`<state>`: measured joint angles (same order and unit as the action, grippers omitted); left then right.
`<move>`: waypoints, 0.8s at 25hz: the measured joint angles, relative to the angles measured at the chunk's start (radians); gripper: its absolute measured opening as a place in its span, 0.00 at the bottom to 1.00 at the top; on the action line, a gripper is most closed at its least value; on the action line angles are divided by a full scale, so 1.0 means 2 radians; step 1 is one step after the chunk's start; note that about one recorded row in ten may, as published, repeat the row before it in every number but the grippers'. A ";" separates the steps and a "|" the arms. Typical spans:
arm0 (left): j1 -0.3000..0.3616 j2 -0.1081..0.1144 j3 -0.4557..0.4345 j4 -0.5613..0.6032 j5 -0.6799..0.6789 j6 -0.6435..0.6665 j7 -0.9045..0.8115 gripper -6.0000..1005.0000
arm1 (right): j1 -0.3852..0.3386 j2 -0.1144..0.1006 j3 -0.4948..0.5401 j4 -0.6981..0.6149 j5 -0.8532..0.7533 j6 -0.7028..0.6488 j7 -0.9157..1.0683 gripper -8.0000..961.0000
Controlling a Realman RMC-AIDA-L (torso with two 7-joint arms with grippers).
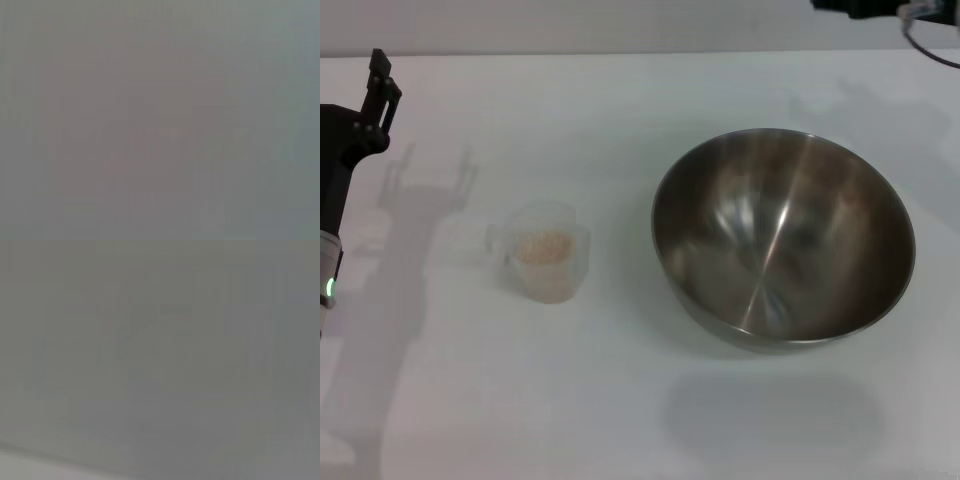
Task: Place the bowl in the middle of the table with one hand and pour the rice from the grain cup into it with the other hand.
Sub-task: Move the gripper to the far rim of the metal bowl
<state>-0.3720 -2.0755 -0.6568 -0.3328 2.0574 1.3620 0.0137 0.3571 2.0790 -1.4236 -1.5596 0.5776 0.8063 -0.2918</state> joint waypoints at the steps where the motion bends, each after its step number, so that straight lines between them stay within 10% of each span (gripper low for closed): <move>1: 0.001 0.000 -0.002 0.000 0.000 0.000 0.000 0.73 | 0.019 0.000 0.038 -0.022 0.000 0.110 0.001 0.81; 10: -0.001 0.001 -0.013 0.004 0.000 -0.002 0.000 0.72 | 0.090 -0.009 0.129 -0.005 -0.005 0.349 -0.003 0.81; 20: -0.005 0.002 -0.030 0.005 0.000 -0.003 0.000 0.72 | 0.103 -0.017 0.139 0.065 -0.029 0.387 -0.021 0.80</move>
<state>-0.3815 -2.0725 -0.7176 -0.3233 2.0570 1.3560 0.0138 0.5628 2.0440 -1.1461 -1.4303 0.5193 1.5802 -0.3330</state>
